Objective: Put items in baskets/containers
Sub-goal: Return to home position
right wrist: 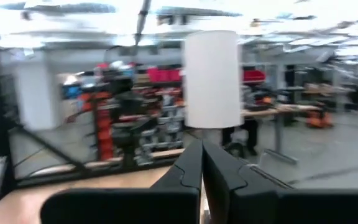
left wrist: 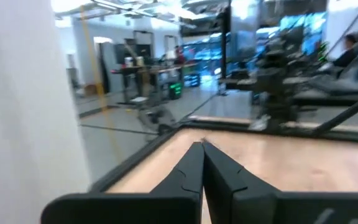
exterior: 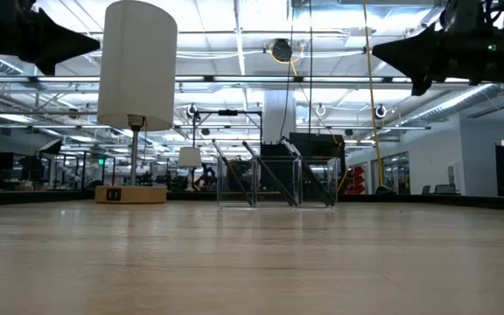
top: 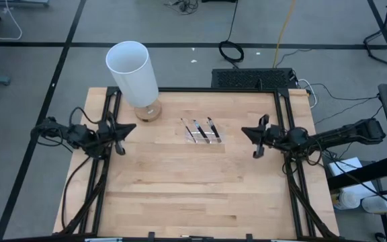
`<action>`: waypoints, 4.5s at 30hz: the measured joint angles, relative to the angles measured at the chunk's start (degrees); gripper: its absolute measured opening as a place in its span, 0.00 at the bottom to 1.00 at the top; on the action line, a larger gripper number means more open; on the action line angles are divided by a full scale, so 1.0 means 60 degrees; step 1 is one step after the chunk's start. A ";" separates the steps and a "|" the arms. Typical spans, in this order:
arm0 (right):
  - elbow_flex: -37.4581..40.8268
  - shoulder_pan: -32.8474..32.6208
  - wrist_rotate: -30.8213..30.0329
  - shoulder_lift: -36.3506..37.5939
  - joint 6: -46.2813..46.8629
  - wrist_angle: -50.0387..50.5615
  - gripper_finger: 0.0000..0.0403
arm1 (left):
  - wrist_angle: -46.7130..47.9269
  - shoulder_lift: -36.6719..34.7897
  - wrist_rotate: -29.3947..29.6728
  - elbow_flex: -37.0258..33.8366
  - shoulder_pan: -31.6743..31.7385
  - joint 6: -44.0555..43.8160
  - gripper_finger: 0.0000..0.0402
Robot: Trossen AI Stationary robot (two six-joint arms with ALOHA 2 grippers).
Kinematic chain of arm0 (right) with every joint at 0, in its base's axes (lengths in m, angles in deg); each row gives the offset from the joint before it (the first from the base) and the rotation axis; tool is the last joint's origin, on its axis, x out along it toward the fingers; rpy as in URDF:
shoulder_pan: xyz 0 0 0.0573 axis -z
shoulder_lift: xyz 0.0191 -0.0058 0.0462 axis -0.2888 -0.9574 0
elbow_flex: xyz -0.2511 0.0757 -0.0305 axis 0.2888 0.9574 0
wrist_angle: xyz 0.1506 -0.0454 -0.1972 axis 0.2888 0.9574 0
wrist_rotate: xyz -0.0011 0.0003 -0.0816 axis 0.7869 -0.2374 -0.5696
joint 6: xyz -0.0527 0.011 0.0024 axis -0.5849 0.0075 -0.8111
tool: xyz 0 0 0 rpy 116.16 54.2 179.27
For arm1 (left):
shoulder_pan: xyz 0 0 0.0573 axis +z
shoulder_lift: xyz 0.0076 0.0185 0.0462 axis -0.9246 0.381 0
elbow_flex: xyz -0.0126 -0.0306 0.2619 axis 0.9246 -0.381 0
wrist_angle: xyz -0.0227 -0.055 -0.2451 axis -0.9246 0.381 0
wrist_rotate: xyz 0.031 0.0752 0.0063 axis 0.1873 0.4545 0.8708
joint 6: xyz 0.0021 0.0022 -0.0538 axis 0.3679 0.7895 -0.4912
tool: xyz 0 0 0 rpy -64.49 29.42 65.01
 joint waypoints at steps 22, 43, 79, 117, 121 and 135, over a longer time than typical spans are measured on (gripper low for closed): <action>0.0053 0.0055 0.0894 0.0011 0.0148 0.0942 0.00 | 0.0222 0.0011 -0.4198 -0.0583 0.2581 0.0713 0.01; 0.0160 -0.0350 0.0285 0.2038 -0.0732 0.1055 0.00 | -0.0624 -0.0004 -0.4833 -0.0785 0.2688 0.1616 0.00; 0.0155 -0.0885 0.0364 0.4262 0.0132 0.3462 0.00 | 0.1730 0.0011 -0.4525 0.0746 0.1727 -0.0874 0.06; 0.0157 -0.1464 0.1068 0.3983 -0.0375 0.4067 0.00 | 0.0369 0.0048 -0.3127 -0.1243 0.1730 -0.1027 0.02; 0.0157 -0.1457 0.1111 0.3854 0.0154 0.4162 0.00 | 0.0333 0.0076 -0.3094 -0.1246 0.1730 -0.1052 0.08; 0.0157 -0.1464 0.1109 0.3840 0.0541 0.4477 0.00 | 0.0264 0.0080 -0.3115 -0.1257 0.1730 -0.0823 0.13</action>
